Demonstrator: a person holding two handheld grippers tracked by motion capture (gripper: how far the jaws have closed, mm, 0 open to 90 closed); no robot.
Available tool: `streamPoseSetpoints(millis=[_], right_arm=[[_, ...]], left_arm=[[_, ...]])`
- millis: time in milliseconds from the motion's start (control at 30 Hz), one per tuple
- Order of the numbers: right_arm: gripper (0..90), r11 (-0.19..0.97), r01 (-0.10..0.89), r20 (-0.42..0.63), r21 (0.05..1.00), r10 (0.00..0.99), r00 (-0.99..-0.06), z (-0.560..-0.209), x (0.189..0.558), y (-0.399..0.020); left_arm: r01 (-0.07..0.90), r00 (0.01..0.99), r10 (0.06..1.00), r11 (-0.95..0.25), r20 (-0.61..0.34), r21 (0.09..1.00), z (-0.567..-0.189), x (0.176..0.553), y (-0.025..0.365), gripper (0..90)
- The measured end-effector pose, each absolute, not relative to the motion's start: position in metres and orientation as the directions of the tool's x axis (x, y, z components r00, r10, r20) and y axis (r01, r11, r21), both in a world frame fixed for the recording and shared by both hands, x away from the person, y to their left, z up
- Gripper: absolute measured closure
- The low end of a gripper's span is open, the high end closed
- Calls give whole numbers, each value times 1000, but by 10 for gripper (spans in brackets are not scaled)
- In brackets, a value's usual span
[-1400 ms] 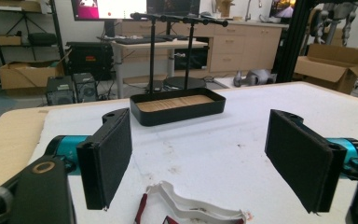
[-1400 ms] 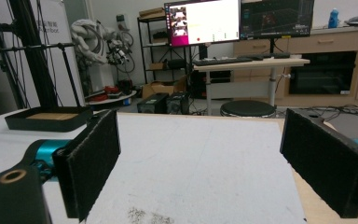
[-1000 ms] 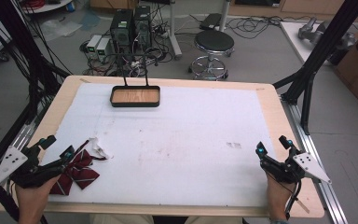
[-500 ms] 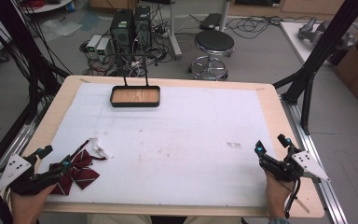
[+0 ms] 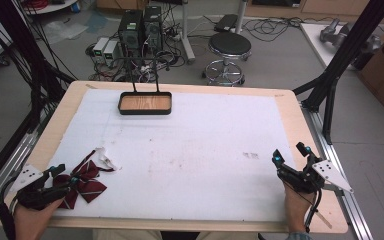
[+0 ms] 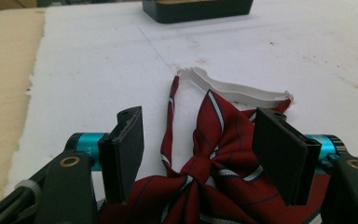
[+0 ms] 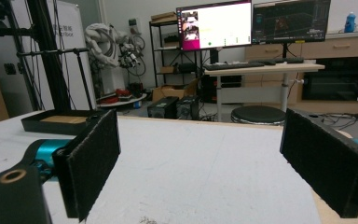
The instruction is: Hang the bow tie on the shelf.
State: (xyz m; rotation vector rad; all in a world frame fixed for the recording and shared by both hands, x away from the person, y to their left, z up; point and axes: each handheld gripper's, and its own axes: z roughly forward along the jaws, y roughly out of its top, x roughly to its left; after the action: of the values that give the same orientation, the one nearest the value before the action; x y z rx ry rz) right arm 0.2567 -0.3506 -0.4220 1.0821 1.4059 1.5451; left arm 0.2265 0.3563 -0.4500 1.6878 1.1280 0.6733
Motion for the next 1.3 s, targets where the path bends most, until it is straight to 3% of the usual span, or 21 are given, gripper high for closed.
streamPoseSetpoints(millis=[400, 767, 933, 1000, 1167, 1300], right_arm=[[112, -103, -2, 96, 995, 934, -345, -421, 255, -352], [111, -103, -12, 93, 995, 935, -341, -419, 254, -353], [112, -100, -14, 90, 995, 937, -339, -419, 253, -353], [112, -101, -18, 89, 995, 937, -339, -419, 253, -354], [112, -97, -15, 87, 995, 937, -339, -419, 254, -353], [111, -97, -8, 88, 995, 937, -339, -420, 255, -353]], left_arm=[[460, 407, 913, -193, -12, 867, -451, 233, 348, 379], [546, 393, 919, -215, -21, 810, -454, 240, 344, 487], [537, 415, 909, -220, -28, 814, -454, 238, 344, 605], [524, 431, 902, -238, -13, 818, -454, 237, 343, 710], [491, 427, 904, -260, 30, 831, -452, 234, 341, 728], [406, 441, 897, -244, 45, 881, -440, 231, 340, 731]])
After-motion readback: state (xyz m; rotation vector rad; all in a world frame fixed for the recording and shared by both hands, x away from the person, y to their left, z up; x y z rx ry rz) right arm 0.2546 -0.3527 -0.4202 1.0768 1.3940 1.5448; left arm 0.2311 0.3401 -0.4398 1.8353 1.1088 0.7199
